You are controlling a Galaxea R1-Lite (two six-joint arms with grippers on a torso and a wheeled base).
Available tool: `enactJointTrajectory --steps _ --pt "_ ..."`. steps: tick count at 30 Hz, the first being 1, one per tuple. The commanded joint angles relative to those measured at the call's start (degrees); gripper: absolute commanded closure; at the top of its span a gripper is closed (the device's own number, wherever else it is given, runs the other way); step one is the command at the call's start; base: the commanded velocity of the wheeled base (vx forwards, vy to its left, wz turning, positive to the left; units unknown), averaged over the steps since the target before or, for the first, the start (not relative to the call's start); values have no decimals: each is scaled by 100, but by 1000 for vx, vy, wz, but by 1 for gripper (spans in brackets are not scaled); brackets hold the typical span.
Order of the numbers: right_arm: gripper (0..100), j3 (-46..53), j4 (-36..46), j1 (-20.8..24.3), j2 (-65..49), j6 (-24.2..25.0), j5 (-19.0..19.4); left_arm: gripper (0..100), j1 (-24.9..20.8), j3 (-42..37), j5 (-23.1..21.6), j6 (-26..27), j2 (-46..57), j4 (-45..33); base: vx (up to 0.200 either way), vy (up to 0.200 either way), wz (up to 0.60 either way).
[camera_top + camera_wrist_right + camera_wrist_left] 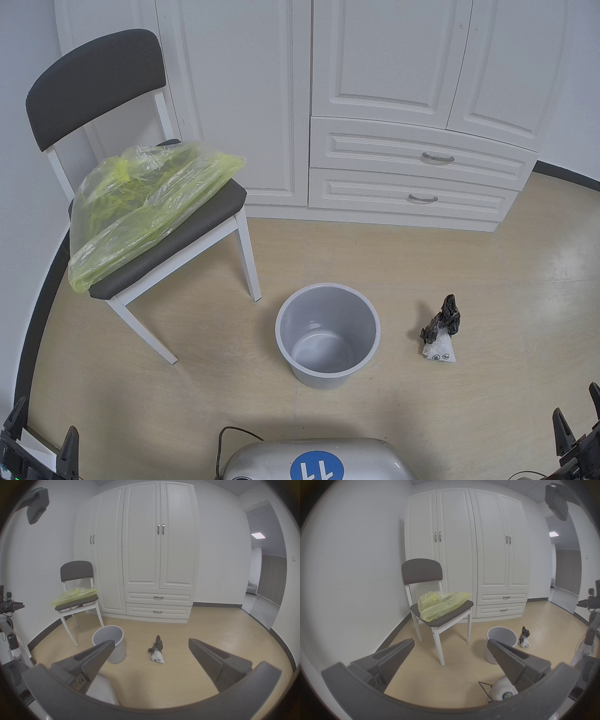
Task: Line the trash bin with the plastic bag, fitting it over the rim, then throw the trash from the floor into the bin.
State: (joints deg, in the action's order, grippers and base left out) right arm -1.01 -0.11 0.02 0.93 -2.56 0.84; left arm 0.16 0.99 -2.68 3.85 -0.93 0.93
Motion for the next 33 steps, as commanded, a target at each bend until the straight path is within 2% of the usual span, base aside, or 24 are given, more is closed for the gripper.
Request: enactJointTrajectory --steps 1,2,4,5,6,7,10,14,16,19,24,27,28,31,33 --pt "0 101 -24 -2 -93 80 30 0 11 -99 -4 -51 93 13 0 0 0" --pt "0 84 -68 6 -93 212 -23 0 2 -99 5 -104 93 22 0 0 0" --pt "0 -373 -560 6 -93 1302 -31 0 -7 86 57 -297 93 329 0 0 0" --pt "0 -672 -692 6 -75 1689 30 0 -7 349 13 -570 93 628 0 0 0" --pt "0 -901 -639 15 -5 1785 39 0 -25 631 -31 -886 84 848 0 0 0" --pt "0 -1050 -376 15 180 1583 57 0 -51 956 -162 -1115 -13 848 0 0 0" --pt "0 -1252 11 85 698 810 206 0 -192 1404 -461 -869 -443 567 0 0 0" --pt "0 -1507 29 165 1516 695 522 0 -297 1545 -461 -746 -1191 452 0 0 0" --pt "0 -1929 134 103 2122 608 733 0 -288 1729 -461 -754 -1902 470 0 0 0" --pt "0 -2369 152 94 2948 326 724 0 -262 1914 -461 -719 -2667 479 0 0 0" --pt "0 -3072 178 156 3994 -87 707 0 -236 2309 -417 -218 -3590 452 0 0 0" --pt "0 -3256 160 208 4232 -377 724 0 -236 2424 -286 -86 -3845 435 0 0 0" --pt "0 -3362 99 296 4434 -667 716 0 -236 2485 -39 10 -4117 435 0 0 0" --pt "0 -3397 81 340 4566 -693 681 0 -236 2503 198 116 -4451 461 0 0 0" --pt "0 -3335 46 340 4574 -570 549 0 -236 2564 602 283 -4970 487 0 0 0"
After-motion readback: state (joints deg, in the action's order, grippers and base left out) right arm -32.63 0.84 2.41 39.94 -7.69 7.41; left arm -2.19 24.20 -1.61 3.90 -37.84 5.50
